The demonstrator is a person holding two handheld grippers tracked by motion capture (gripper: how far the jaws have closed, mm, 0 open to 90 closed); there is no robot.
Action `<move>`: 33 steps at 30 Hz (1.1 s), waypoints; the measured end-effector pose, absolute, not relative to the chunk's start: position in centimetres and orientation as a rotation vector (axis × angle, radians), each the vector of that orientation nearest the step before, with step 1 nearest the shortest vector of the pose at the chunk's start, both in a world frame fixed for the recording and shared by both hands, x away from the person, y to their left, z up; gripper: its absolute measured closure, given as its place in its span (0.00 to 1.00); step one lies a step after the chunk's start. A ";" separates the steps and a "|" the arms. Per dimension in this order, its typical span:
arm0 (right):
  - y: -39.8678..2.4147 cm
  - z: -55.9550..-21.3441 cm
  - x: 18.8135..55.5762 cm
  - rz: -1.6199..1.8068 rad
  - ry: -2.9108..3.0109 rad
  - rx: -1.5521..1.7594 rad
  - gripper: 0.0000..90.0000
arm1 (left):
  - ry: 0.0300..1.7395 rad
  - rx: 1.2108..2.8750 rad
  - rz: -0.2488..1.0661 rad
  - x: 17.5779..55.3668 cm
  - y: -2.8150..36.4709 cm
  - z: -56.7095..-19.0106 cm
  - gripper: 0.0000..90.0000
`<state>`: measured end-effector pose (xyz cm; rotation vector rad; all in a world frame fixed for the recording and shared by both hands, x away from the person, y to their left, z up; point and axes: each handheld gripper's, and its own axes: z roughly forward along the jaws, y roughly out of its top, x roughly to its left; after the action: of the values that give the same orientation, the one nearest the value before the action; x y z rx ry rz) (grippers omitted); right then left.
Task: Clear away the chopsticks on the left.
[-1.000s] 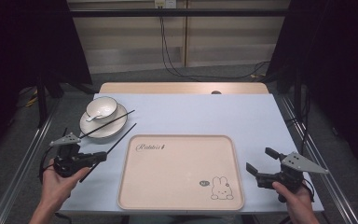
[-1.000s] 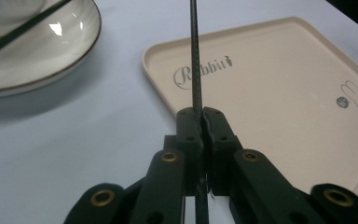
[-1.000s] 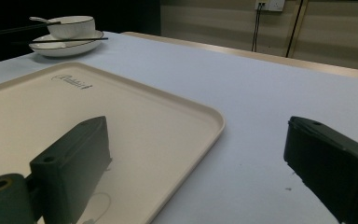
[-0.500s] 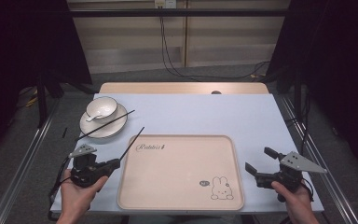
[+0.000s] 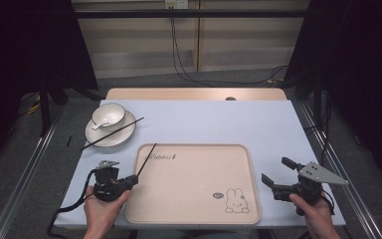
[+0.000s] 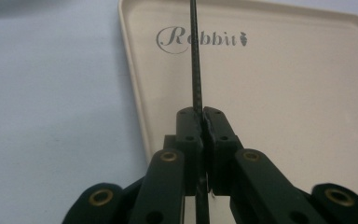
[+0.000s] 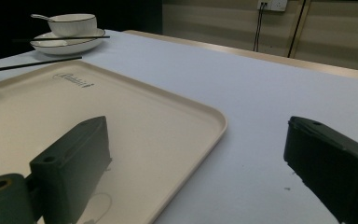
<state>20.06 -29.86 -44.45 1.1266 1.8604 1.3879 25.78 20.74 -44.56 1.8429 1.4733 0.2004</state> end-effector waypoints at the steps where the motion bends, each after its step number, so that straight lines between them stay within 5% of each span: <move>1: -29.9 -44.4 20.1 1.387 1.860 1.127 0.07 | 1.473 1.843 0.200 25.8 20.7 -44.6 0.95; 25: -29.9 -44.4 20.1 1.386 1.854 1.128 0.08 | 1.514 1.924 0.188 26.8 19.5 -46.3 0.87; 29: -29.9 -44.4 20.1 1.388 1.857 1.126 0.08 | 1.453 1.932 0.210 26.9 19.7 -46.1 0.77; 33: -29.9 -44.4 20.1 1.393 1.858 1.121 0.08 | 1.372 1.968 0.278 27.0 20.2 -45.5 0.51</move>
<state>20.08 -29.90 -44.43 1.1207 1.8580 1.3930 27.03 20.17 -45.46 1.9684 1.3720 0.2783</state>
